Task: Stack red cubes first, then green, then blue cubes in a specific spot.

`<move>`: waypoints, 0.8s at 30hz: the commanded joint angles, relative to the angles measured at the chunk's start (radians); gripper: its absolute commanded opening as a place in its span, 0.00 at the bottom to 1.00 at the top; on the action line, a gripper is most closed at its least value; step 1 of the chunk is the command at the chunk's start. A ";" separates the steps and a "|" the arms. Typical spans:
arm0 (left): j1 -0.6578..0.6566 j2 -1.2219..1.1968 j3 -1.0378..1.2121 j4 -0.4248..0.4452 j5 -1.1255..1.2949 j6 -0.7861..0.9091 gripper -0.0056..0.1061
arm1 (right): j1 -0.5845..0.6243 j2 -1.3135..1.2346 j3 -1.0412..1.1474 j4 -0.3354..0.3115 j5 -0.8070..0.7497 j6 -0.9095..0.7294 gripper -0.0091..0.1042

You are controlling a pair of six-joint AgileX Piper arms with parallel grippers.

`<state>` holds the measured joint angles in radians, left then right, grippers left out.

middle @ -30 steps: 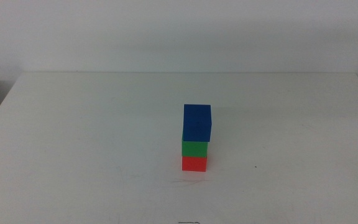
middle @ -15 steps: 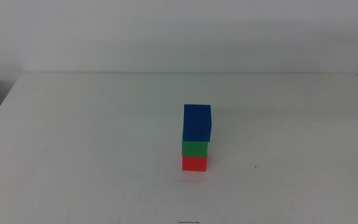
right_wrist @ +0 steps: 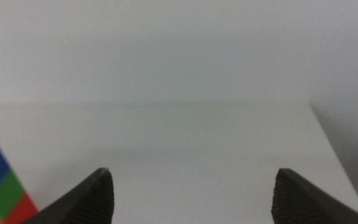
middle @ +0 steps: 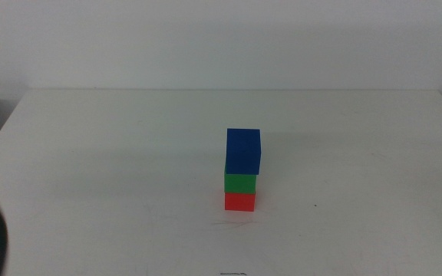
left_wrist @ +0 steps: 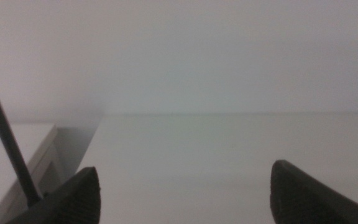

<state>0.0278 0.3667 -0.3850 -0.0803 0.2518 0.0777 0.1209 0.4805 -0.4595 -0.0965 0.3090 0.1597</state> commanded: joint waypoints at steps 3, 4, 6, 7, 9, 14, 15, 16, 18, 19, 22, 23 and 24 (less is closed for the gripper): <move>0.004 -0.130 0.103 0.000 -0.080 -0.008 0.89 | -0.007 -0.199 0.163 -0.045 -0.084 -0.011 0.66; 0.004 -0.159 0.131 0.000 -0.080 -0.008 0.89 | -0.007 -0.242 0.196 -0.050 -0.084 -0.011 0.66; 0.004 -0.203 0.180 0.000 -0.080 -0.008 0.89 | -0.007 -0.318 0.245 -0.051 -0.084 -0.011 0.66; 0.004 -0.222 0.200 0.000 -0.080 -0.008 0.89 | -0.007 -0.349 0.267 -0.051 -0.084 -0.011 0.66; 0.004 -0.252 0.237 0.000 -0.090 -0.008 0.89 | -0.007 -0.393 0.304 -0.051 -0.084 -0.011 0.66; 0.004 -0.311 0.311 0.000 -0.133 -0.008 0.89 | -0.007 -0.451 0.376 -0.051 -0.086 -0.011 0.66; 0.004 -0.328 0.326 0.000 -0.134 -0.008 0.89 | -0.007 -0.453 0.389 -0.051 -0.088 -0.011 0.66; 0.004 -0.341 0.340 0.000 -0.135 -0.008 0.89 | -0.007 -0.453 0.403 -0.051 -0.088 -0.011 0.66; 0.004 -0.373 0.368 0.000 -0.136 -0.008 0.89 | -0.007 -0.453 0.432 -0.051 -0.088 -0.011 0.66; 0.004 -0.385 0.378 0.000 -0.137 -0.008 0.89 | -0.007 -0.453 0.445 -0.052 -0.088 -0.011 0.66; 0.004 -0.401 0.413 0.000 -0.156 -0.008 0.89 | -0.011 -0.455 0.472 -0.052 -0.071 -0.011 0.66; 0.004 -0.401 0.412 0.000 -0.136 -0.008 0.89 | -0.019 -0.455 0.470 -0.054 -0.064 -0.011 0.66; 0.004 -0.401 0.410 0.000 -0.139 -0.008 0.89 | -0.032 -0.455 0.470 -0.054 -0.069 -0.011 0.66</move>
<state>0.0337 -0.0114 0.0293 -0.0766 0.1985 0.0777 0.1084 0.0136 0.0269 -0.1314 0.3124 0.1597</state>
